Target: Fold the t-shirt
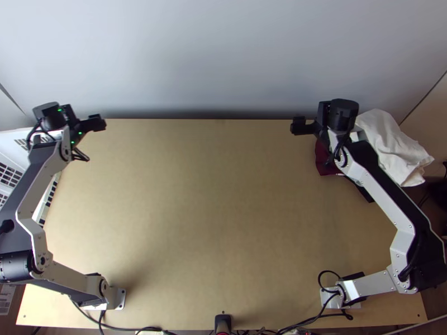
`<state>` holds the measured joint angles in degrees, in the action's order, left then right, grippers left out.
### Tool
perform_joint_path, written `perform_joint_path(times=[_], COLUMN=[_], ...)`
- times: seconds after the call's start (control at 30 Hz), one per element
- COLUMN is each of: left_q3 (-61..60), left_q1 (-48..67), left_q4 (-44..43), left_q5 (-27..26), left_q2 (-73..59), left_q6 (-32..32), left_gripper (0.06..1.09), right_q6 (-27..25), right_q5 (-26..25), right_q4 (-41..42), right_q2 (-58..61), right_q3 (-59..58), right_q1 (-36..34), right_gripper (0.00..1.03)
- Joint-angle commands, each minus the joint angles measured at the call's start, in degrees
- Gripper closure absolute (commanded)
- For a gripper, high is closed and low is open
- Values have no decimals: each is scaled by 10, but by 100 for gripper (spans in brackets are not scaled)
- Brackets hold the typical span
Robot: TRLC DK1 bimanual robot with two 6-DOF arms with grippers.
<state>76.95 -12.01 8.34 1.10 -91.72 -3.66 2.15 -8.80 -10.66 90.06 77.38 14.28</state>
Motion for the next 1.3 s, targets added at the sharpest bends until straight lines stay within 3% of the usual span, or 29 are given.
perform_joint_path(times=[0.0,0.43,0.8,0.93,1.1,1.27], left_q3=[8,70,169,240,381,443], left_q1=[-81,-241,-299,-305,-309,-315], left_q4=[3,12,32,62,165,184], left_q5=[-1,-7,-7,-7,-1,-1], left_q2=[-31,-126,-249,-309,-402,-457], left_q6=[18,50,60,60,59,59], left_gripper=[11,11,11,11,11,11], right_q6=[0,0,-1,-1,-3,-7], right_q5=[-2,-3,-4,-4,-4,-4], right_q4=[-10,-30,-29,-28,-24,-20], right_q2=[4,-5,-13,-14,-13,-5], right_q3=[-7,-40,-81,-87,-97,-97], right_q1=[30,85,105,106,111,113], right_gripper=[5,5,5,5,5,5])
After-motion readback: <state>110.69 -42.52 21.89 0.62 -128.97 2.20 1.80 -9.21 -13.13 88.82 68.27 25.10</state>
